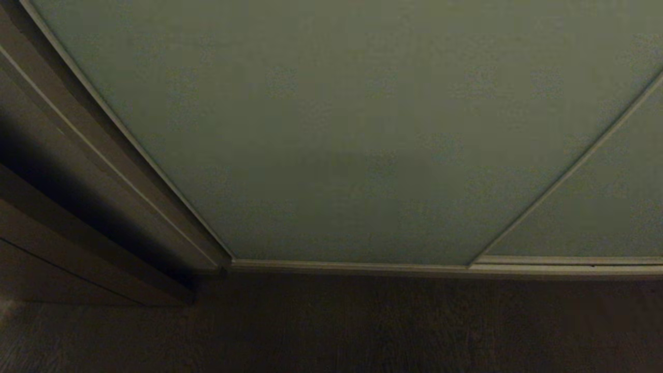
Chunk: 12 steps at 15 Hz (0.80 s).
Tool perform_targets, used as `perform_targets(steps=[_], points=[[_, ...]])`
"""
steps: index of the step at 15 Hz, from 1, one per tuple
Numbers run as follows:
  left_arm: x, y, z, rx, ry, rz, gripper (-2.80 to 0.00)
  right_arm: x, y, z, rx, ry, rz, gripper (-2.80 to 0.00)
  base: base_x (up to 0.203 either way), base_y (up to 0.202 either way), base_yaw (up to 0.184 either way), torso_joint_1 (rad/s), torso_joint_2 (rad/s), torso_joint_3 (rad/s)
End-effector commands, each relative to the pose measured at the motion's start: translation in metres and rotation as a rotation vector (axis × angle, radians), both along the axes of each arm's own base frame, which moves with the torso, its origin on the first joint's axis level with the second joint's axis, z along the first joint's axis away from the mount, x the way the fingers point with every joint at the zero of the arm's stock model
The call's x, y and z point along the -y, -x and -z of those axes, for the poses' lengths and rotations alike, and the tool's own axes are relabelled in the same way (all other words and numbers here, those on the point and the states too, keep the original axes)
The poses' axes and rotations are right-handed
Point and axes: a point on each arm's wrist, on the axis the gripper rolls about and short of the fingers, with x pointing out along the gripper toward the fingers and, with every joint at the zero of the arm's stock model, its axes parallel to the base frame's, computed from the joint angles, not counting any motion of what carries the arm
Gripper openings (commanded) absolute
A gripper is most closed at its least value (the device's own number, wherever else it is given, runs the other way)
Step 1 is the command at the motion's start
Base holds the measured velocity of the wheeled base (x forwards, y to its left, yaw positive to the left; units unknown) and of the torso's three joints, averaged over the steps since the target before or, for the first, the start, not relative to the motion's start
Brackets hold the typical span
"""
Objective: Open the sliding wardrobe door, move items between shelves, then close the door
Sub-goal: Open the door
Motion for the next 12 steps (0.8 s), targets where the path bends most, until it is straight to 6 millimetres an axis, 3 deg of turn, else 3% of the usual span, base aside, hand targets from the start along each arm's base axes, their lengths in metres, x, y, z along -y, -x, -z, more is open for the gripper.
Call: perform_targets(steps=[1,12], points=[[0.0,-0.0001,0.0,-0.001,0.0,0.0,-2.8,0.0,0.0,0.0002,-0.001,0.0,-0.001,-2.8,0.0,0.0,0.0,0.0,0.0,0.0],[0.0,-0.0001,0.0,-0.001,0.0,0.0,-2.8,0.0,-0.0002,0.0004,-0.003,0.0,0.0,-2.8,0.0,0.0,0.0,0.0,0.0,0.0]])
